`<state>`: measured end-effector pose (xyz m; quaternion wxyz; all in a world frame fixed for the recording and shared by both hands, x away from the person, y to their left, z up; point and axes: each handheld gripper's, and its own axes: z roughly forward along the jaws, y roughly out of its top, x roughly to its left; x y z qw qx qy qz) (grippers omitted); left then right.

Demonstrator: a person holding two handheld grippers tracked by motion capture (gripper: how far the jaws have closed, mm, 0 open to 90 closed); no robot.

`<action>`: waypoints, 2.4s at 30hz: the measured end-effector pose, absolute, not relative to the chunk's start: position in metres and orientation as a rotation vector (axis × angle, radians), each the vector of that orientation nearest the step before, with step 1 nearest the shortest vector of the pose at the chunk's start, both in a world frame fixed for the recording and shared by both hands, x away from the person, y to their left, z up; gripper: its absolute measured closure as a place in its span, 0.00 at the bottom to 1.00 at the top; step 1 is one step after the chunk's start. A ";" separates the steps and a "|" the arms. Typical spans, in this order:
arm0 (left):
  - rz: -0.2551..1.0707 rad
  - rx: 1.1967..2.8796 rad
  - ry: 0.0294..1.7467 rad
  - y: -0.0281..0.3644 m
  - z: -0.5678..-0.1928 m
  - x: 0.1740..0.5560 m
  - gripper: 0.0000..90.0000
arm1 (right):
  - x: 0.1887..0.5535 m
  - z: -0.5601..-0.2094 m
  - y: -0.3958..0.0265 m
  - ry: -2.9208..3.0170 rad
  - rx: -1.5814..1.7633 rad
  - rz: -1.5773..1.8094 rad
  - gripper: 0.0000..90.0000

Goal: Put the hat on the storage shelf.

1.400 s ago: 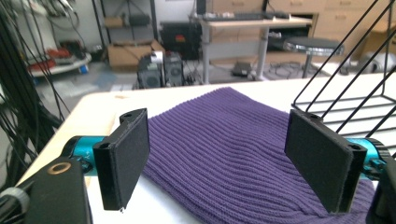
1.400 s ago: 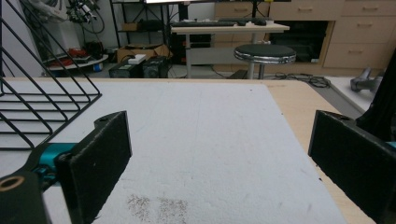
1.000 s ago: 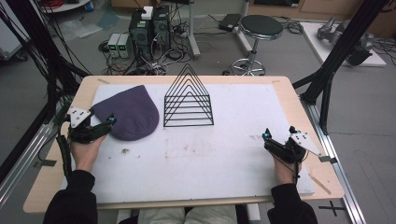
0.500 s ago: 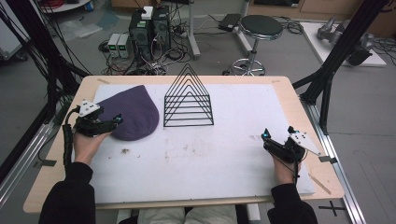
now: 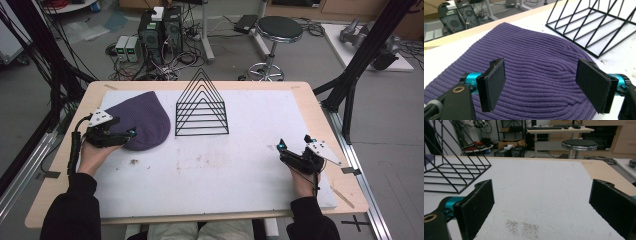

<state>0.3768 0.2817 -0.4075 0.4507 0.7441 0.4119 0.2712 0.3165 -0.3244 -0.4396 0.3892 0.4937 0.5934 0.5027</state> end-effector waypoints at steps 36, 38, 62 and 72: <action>0.517 2.248 0.808 0.256 -0.429 0.384 0.20 | 0.317 -0.440 -0.321 1.560 1.216 1.292 0.06; 0.510 2.263 0.804 0.254 -0.430 0.383 0.20 | 0.317 -0.440 -0.321 1.560 1.216 1.293 0.06; 0.657 2.265 0.756 0.253 -0.442 0.393 0.20 | 0.316 -0.438 -0.322 1.548 1.214 1.310 0.06; 0.664 2.266 0.710 0.251 -0.443 0.394 0.82 | 0.316 -0.438 -0.322 1.547 1.220 1.305 0.06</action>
